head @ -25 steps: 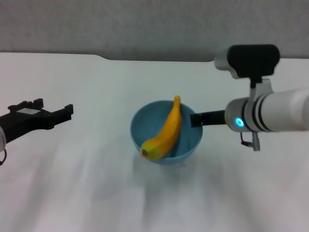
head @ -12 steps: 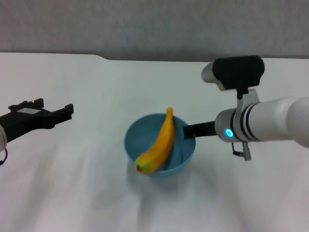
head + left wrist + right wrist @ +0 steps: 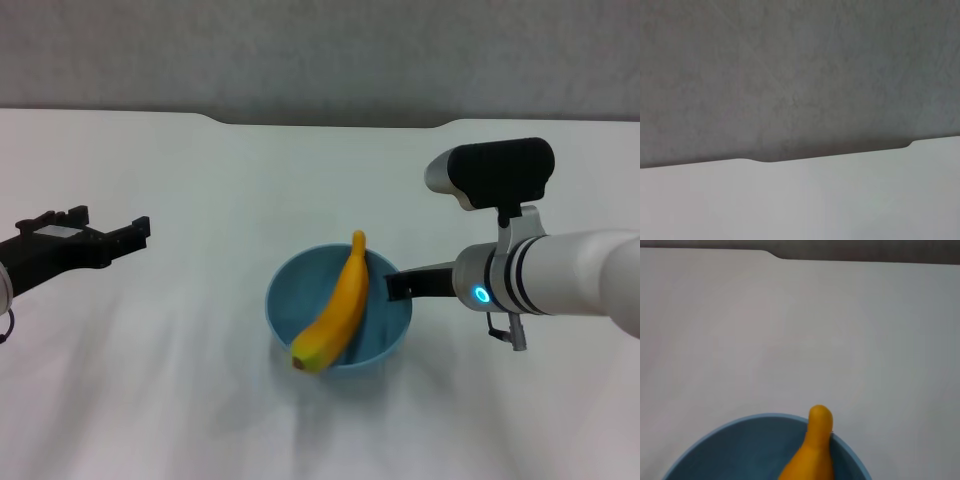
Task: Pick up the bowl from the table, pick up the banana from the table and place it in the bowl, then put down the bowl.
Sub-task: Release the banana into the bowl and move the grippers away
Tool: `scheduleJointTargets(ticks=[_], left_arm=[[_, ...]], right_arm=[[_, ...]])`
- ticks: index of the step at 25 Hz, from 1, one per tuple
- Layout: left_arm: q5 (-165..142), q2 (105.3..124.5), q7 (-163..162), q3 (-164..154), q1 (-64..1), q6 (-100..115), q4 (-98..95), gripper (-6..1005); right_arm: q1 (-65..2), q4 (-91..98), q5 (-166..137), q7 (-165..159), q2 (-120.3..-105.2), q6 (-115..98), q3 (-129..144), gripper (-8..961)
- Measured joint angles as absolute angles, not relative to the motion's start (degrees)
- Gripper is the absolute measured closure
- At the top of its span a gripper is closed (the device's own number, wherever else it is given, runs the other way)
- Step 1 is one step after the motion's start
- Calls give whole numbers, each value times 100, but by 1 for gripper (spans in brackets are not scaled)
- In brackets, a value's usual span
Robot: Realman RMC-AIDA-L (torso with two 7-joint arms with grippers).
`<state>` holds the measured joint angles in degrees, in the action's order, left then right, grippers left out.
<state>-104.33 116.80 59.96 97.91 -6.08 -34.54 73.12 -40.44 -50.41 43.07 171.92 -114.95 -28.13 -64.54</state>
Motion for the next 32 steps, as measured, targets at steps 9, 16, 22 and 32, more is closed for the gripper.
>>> scheduleJointTargets(ticks=[9,16,22,32], left_arm=[[-10432,11680,5994,9787,-609,-3454,7312,103],[-10432,11680,5994,9772,-625,-3454,7275,103],[-10432,11680,5994,9780,-612,-3454,7268,103],[-10432,11680,5994,9798,-564,-3454,7241,103]], right_arm=[[-4034,-4980,4270,17192,-11502,-2803,-6410,914],[-4044,-4855,4265,17191,-11505,-2759,-6349,914],[-4023,-4905,4238,17189,-11502,-2526,-6173,814],[-3237,-6017,3333,17179,-11496,-2500,-6212,572]])
